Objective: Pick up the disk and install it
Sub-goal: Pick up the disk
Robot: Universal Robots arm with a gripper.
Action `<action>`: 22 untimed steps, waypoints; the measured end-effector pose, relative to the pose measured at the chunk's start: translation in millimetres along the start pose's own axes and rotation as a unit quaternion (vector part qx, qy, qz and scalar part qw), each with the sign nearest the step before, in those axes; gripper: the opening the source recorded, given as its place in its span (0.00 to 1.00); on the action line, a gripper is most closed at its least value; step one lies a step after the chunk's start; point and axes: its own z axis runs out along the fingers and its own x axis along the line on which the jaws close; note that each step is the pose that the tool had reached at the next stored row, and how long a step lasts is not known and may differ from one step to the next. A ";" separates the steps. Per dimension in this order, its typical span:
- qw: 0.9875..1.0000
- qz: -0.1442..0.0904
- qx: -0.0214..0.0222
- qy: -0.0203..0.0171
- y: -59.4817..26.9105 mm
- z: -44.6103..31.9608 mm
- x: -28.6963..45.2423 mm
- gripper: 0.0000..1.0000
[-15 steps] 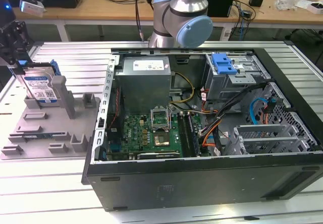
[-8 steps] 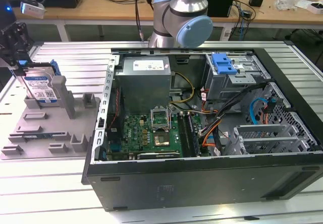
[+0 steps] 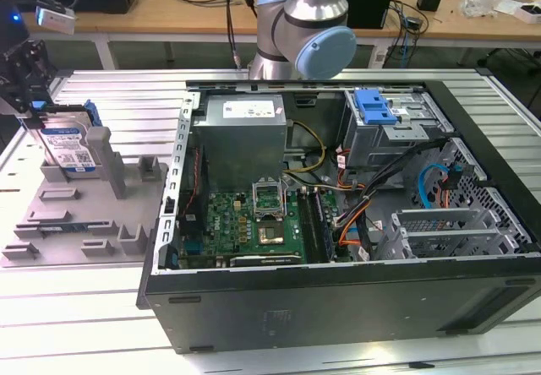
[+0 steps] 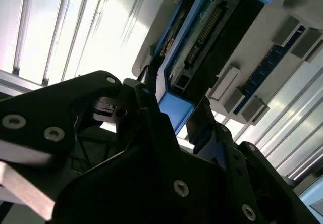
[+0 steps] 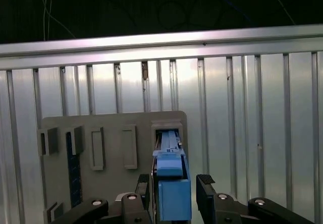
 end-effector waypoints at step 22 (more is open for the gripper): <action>1.000 0.000 0.000 0.000 1.9 6.9 -1.2 0.41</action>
